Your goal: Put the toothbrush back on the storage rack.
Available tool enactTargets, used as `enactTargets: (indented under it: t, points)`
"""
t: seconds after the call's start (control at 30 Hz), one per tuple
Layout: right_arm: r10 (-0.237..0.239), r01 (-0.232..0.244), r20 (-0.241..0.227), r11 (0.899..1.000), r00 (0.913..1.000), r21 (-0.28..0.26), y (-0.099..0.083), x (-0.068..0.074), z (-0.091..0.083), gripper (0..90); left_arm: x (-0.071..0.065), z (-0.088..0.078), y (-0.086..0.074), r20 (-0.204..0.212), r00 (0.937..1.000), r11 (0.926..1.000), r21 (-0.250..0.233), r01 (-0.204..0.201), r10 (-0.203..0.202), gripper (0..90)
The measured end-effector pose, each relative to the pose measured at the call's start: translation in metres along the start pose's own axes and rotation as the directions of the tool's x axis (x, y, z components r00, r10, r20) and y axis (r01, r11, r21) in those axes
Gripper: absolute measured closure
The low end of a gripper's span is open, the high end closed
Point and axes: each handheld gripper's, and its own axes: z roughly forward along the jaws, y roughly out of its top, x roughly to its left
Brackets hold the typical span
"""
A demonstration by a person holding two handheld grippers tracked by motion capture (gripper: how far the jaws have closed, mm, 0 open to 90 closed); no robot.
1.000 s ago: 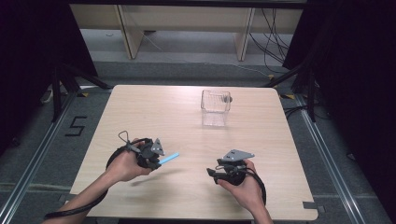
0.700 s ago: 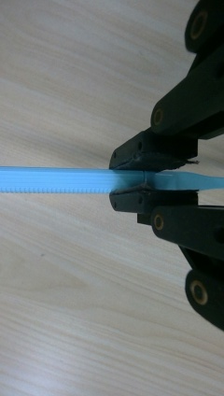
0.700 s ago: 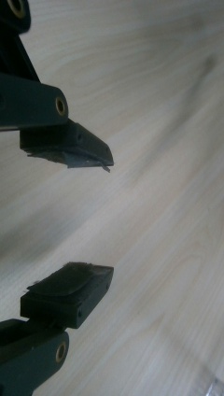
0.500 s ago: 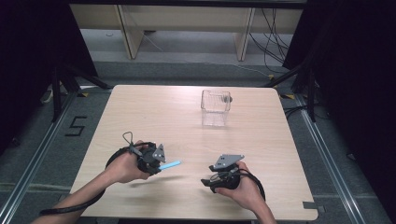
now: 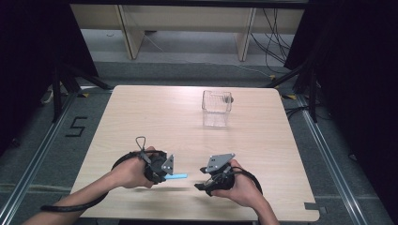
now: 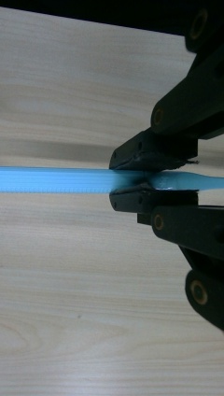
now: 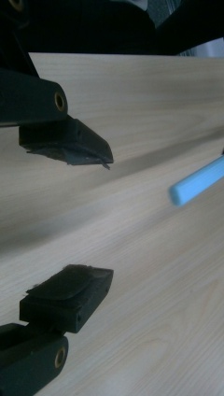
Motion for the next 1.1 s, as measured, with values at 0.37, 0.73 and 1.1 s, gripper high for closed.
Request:
enactTargets:
  t: [0.37,0.73,1.1]
  points:
    - [-0.017,0.013,-0.113,0.999,0.9934,-0.037,0.012,0.003,0.009,50.9,-0.009,0.006,0.02,0.019,0.9975,0.9977,0.006,-0.068,0.068,78.2]
    - [-0.029,0.025,-0.178,0.999,0.9835,-0.03,0.013,0.003,0.018,63.0,-0.014,0.006,0.027,0.023,0.9951,0.9953,0.0,-0.096,0.096,78.2]
    - [-0.026,0.017,-0.219,0.999,0.9754,-0.044,0.013,0.002,0.02,68.9,-0.017,0.004,0.032,0.017,0.9931,0.9932,-0.008,-0.116,0.116,78.2]
